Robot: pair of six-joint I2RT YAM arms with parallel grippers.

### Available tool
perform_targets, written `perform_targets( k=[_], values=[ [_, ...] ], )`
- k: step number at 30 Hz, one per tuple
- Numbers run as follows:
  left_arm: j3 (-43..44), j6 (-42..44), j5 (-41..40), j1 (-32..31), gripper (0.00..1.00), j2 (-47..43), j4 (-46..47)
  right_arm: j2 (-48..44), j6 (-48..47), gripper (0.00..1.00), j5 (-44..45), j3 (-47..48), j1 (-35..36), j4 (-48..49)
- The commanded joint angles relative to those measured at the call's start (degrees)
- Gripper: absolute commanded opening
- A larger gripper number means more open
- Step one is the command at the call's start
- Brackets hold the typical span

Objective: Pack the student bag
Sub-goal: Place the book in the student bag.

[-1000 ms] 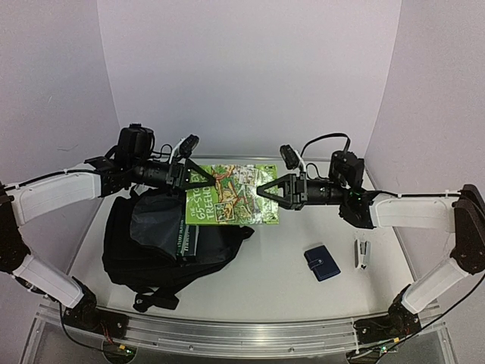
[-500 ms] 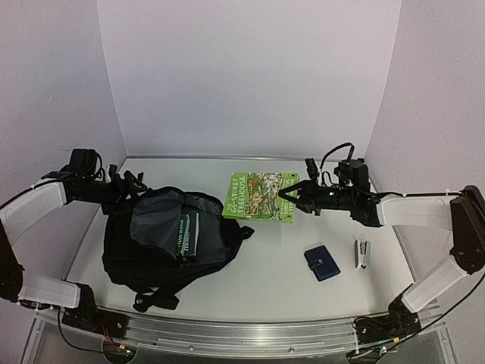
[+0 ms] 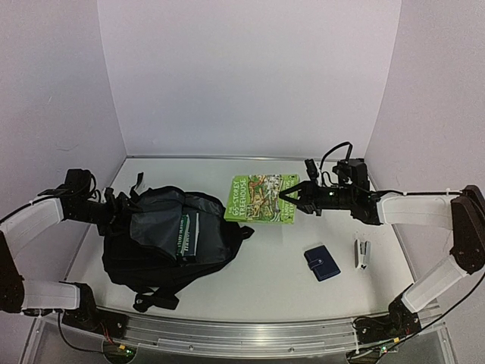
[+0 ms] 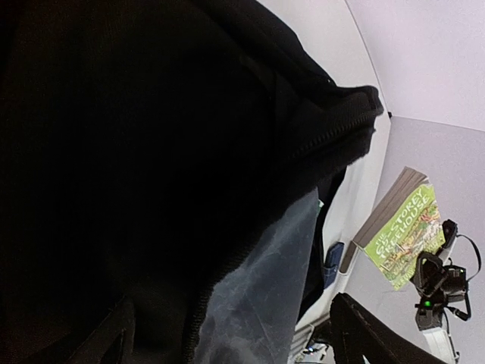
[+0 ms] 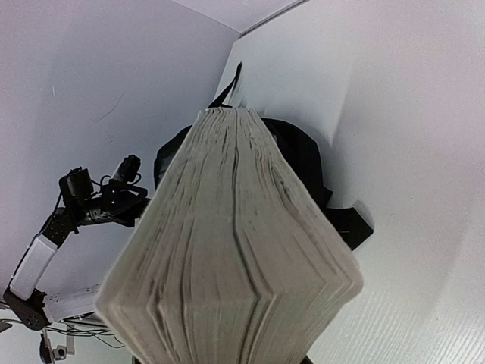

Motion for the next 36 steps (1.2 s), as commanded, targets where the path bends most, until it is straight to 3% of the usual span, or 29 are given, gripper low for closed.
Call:
perform_targets(
  k=[1, 11, 15, 18, 26, 36],
  values=[
    [1.31, 1.71, 4.87, 0.23, 0.80, -0.88, 2.70, -0.50, -0.04, 0.00, -2.68, 4.27, 0.15, 5.61],
    [1.27, 1.92, 6.35, 0.23, 0.55, 4.97, 3.81, -0.30, 1.08, 0.00, -3.40, 4.84, 0.25, 5.46],
    [2.50, 3.68, 8.98, 0.21, 0.21, 3.90, 5.34, 0.65, 3.71, 0.00, -5.26, 4.80, 0.50, 5.32],
    [4.19, 5.10, 11.01, 0.23, 0.03, -0.14, 6.04, -0.11, 5.81, 0.00, -4.21, 4.75, 1.42, 5.53],
    [9.28, 8.08, 18.31, 0.22, 0.00, -7.23, 5.94, 2.34, 12.01, 0.00, 2.87, 9.27, 9.48, 6.27],
    [11.23, 8.37, 22.99, 0.16, 0.00, -7.85, 6.33, 14.83, 17.32, 0.00, 3.89, 17.46, 17.03, 14.57]
  ],
)
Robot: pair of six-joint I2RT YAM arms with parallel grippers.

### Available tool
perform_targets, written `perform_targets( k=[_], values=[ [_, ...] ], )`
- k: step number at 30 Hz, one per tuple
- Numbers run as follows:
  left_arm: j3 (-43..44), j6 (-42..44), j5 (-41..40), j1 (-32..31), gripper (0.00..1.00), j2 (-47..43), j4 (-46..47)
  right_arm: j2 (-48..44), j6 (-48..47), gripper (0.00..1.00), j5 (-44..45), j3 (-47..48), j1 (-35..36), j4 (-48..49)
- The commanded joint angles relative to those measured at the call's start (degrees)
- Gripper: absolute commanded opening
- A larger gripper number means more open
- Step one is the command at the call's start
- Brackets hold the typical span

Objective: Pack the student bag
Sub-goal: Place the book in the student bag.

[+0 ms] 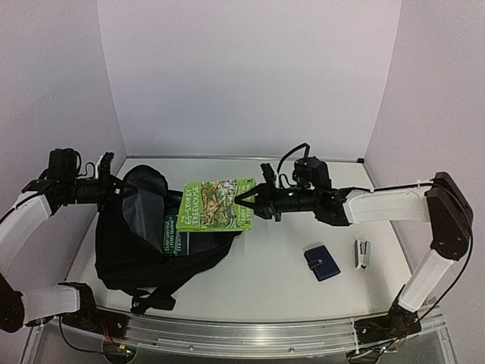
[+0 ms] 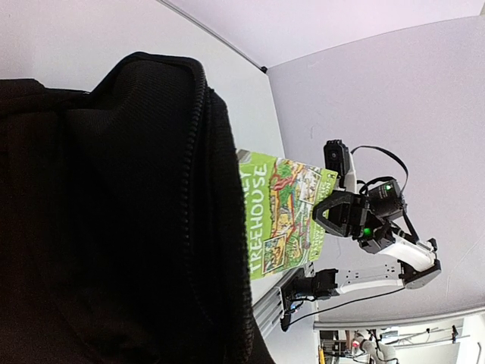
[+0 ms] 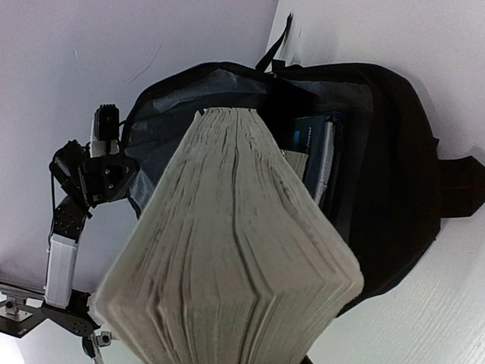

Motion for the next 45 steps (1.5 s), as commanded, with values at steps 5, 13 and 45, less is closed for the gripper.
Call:
perform_targets(
  k=[5, 13, 45],
  values=[
    [3.82, 1.10, 5.58, 0.13, 0.00, -1.30, 3.64, 10.43, 5.65, 0.00, 0.66, 8.77, 3.89, 12.63],
    [4.81, 1.44, 7.78, 0.13, 0.00, -0.28, 4.07, 17.95, 6.55, 0.00, -0.31, 13.99, 6.06, 9.95],
    [0.84, -5.69, 11.76, -0.03, 0.00, 0.64, 14.78, 26.40, -12.17, 0.72, 20.00, 33.11, 14.07, -16.40]
  ],
)
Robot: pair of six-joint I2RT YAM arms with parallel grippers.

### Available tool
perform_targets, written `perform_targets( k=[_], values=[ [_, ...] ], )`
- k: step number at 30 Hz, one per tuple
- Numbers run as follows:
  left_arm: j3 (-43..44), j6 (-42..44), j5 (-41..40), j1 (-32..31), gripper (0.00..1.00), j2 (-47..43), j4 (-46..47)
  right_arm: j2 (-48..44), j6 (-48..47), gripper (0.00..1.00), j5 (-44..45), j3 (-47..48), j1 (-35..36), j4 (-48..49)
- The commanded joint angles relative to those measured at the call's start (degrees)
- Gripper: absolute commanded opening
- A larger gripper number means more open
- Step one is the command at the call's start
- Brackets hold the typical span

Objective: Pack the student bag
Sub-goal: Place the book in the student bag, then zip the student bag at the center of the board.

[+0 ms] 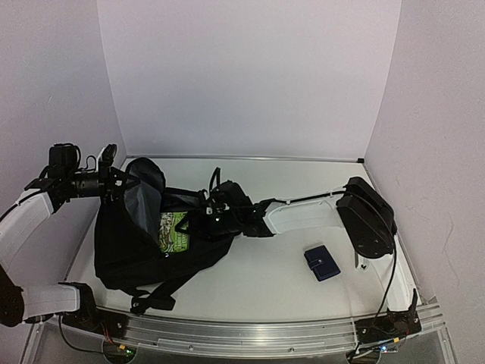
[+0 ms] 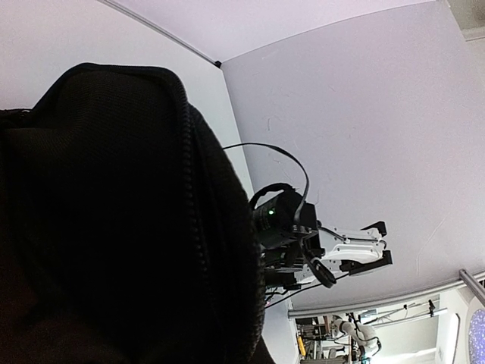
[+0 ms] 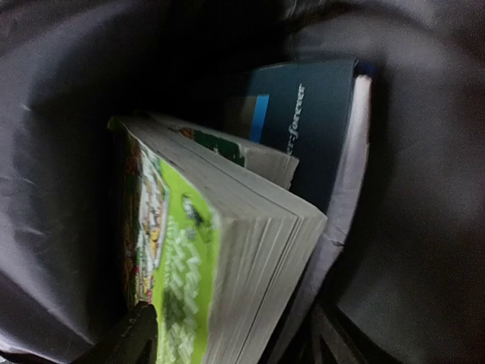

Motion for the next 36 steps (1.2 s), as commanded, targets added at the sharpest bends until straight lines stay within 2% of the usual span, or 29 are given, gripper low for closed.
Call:
perform_targets(
  k=[1, 4, 9, 12, 27, 36],
  values=[
    [0.59, -0.14, 3.59, 0.05, 0.00, -1.38, 5.50, -8.12, -4.17, 0.72, 6.43, -1.89, -0.21, -3.20],
    [0.39, 0.06, 3.52, 0.01, 0.00, -1.45, 5.15, -9.55, -4.30, 0.68, 6.83, -3.37, -0.20, -3.15],
    [0.15, 0.14, 3.23, 0.00, 0.00, -1.77, 5.06, -9.02, -4.14, 0.52, 6.11, -3.25, -0.02, -3.37],
    [0.06, 0.15, 3.19, 0.03, 0.00, -1.70, 5.05, -7.84, -3.96, 0.46, 5.84, -2.73, 0.15, -3.48],
    [0.17, 1.08, 3.19, 0.00, 0.00, -0.70, 4.61, 0.69, -4.06, 0.39, 0.17, 6.32, 2.10, -4.10],
    [-0.59, 1.29, 2.12, -0.12, 0.00, 0.58, 4.52, 7.46, -5.04, 0.38, -3.95, 17.21, 4.96, -3.29]
  ],
)
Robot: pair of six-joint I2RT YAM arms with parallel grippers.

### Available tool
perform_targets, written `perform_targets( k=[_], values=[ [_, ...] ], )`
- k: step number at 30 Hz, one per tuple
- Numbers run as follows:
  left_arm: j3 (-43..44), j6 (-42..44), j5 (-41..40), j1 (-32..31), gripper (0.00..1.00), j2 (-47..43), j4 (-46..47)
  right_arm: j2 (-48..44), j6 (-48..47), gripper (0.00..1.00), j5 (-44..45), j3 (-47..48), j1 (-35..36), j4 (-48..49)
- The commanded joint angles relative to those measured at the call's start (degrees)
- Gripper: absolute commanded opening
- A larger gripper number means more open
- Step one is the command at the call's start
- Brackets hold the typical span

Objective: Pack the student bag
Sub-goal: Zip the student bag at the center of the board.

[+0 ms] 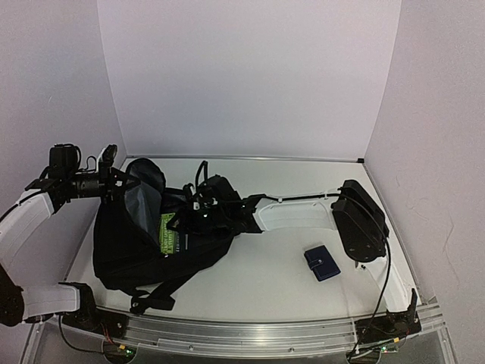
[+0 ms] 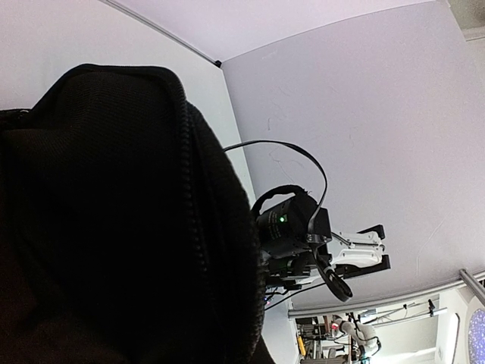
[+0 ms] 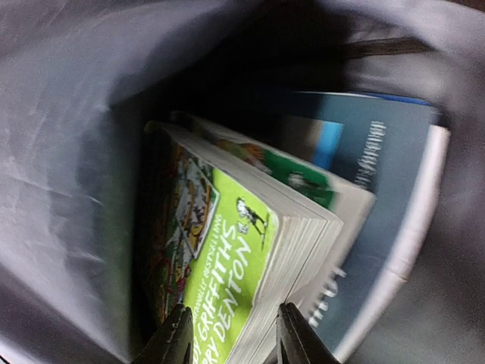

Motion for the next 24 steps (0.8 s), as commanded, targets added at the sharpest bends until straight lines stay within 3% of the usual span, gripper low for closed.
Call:
perform_targets(
  k=[1, 7, 13, 20, 24],
  values=[
    [-0.27, 1.25, 1.97, -0.20, 0.00, 0.24, 4.11, 4.13, -0.39, 0.38, -4.00, 6.99, 2.80, 1.92],
    [-0.21, 1.56, 1.46, -0.55, 0.00, -0.15, 3.46, 2.32, -1.69, 0.42, -1.14, 6.31, 3.17, 1.62],
    [-0.24, 2.13, 1.42, -0.64, 0.00, -0.28, 2.60, -8.36, -6.57, 0.60, 6.87, -3.10, 1.43, -0.55],
    [-0.40, 3.16, 0.42, -0.64, 0.00, 0.28, 1.50, -13.38, -15.81, 0.77, 24.95, -1.86, -0.12, -17.76],
    [-0.18, 3.23, -0.78, -2.70, 0.00, 0.79, 1.34, -10.43, -17.68, 0.85, 28.11, 0.35, -1.84, -23.35]
  ],
)
